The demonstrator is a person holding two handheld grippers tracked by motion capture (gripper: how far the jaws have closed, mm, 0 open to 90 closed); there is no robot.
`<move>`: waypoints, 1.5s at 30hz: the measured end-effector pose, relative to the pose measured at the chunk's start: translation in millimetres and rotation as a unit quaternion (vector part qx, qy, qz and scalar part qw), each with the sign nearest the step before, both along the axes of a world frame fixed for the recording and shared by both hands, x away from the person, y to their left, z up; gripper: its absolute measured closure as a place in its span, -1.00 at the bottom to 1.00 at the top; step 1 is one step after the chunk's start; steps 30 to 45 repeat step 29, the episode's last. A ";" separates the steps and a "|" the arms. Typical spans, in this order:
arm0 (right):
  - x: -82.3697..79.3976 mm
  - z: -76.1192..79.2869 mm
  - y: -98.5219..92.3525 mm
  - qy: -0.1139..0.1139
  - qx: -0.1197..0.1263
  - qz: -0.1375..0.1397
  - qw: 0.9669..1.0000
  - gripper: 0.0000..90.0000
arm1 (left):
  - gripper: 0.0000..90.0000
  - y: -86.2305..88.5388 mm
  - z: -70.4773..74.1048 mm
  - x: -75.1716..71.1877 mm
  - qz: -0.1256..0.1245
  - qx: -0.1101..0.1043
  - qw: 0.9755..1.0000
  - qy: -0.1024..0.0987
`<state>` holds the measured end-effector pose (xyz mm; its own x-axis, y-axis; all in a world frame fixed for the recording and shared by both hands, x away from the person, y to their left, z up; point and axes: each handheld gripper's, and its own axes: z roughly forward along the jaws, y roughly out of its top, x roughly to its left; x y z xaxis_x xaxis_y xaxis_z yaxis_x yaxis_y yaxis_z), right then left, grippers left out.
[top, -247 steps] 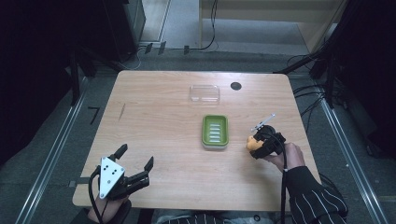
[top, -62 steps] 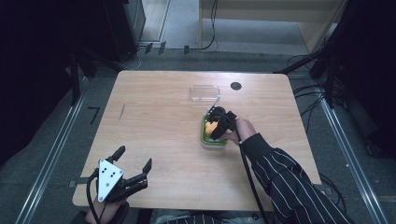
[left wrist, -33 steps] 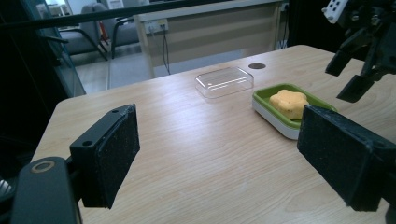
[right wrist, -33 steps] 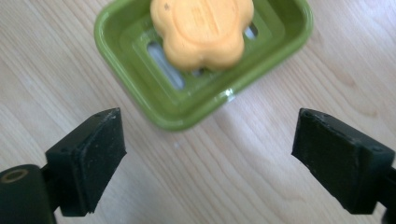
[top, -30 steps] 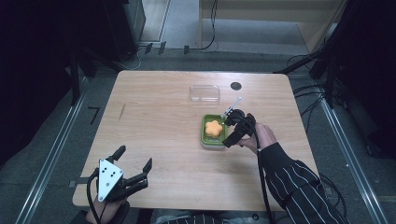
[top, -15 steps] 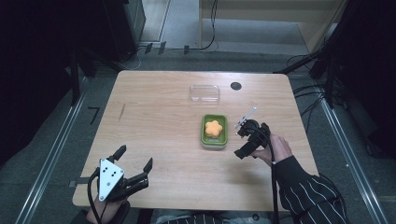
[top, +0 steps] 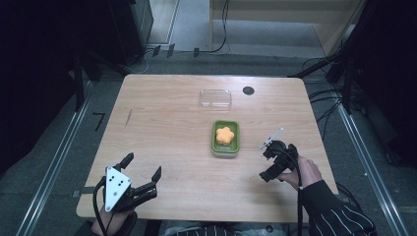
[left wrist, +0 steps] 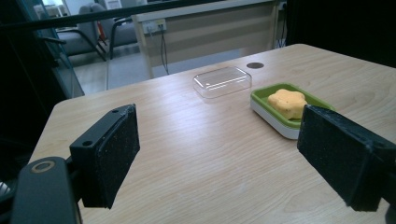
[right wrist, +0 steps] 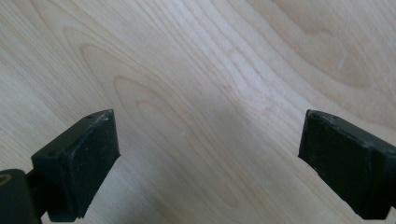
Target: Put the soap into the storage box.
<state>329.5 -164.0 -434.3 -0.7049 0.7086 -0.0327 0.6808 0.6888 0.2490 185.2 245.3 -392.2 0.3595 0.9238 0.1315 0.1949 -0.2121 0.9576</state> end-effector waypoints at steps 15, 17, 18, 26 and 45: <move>-27.2 -16.0 -14.6 0.008 -0.024 -0.011 1.000 -0.88 | -0.71 -0.5 0.1 0.1 0.000 0.001 1.000 0.000; -32.3 -17.5 -15.4 0.008 -0.024 -0.009 1.000 -0.88 | -0.71 -0.4 0.1 0.2 0.000 0.000 1.000 0.000; -34.8 -17.9 -15.8 0.005 -0.024 -0.009 1.000 -0.88 | -0.71 -0.3 0.1 0.2 0.000 0.001 1.000 0.000; -46.5 -22.9 -22.2 0.010 -0.012 -0.016 1.000 -0.88 | -0.71 -0.6 0.2 0.4 0.000 0.000 1.000 -0.001; -48.6 -24.7 -22.5 0.014 -0.011 -0.015 1.000 -0.88 | -0.71 -1.1 0.2 0.6 -0.001 0.001 1.000 -0.001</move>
